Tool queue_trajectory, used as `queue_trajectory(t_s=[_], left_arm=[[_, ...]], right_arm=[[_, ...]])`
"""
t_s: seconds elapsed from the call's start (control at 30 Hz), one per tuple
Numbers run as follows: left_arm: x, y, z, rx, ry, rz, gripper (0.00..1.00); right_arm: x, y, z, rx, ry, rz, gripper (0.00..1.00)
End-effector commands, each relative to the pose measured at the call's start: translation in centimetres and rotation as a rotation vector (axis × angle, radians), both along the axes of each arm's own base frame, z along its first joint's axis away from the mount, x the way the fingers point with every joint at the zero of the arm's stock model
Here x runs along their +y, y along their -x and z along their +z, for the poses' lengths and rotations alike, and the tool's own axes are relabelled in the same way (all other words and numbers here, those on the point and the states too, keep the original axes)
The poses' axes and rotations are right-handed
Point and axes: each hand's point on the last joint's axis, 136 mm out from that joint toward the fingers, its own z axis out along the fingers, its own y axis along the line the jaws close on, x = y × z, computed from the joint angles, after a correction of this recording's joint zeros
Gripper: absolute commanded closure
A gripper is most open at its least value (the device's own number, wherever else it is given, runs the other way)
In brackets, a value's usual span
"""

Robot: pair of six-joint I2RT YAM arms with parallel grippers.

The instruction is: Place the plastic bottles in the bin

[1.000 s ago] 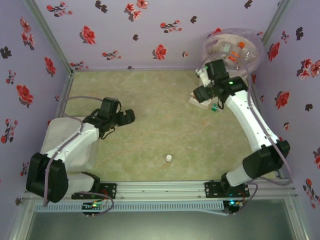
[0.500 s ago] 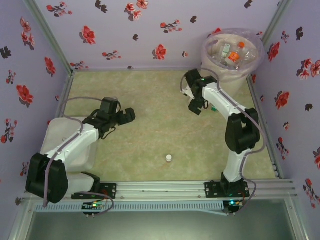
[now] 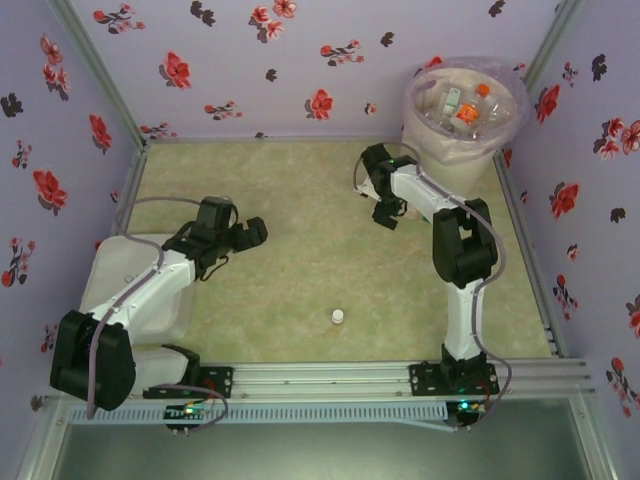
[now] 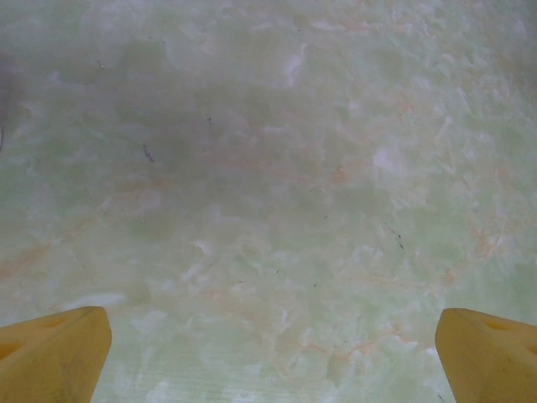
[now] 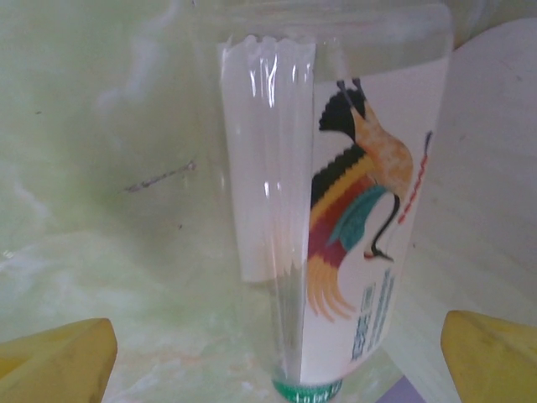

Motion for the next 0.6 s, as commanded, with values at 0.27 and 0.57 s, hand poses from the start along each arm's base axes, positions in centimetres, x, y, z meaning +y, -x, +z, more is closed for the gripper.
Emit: queue_trajectory(t_s=[0.27, 0.57], left_arm=[[0.6, 0.4, 0.1, -0.002, 0.014, 0.019, 0.0], [0.6, 0.4, -0.1, -0.001, 0.013, 0.02, 0.0]], right_arm=[[0.7, -2.1, -1.7, -0.025, -0.041, -0.004, 0.05], [1.2, -1.0, -1.4, -0.001, -0.092, -0.045, 0.28]])
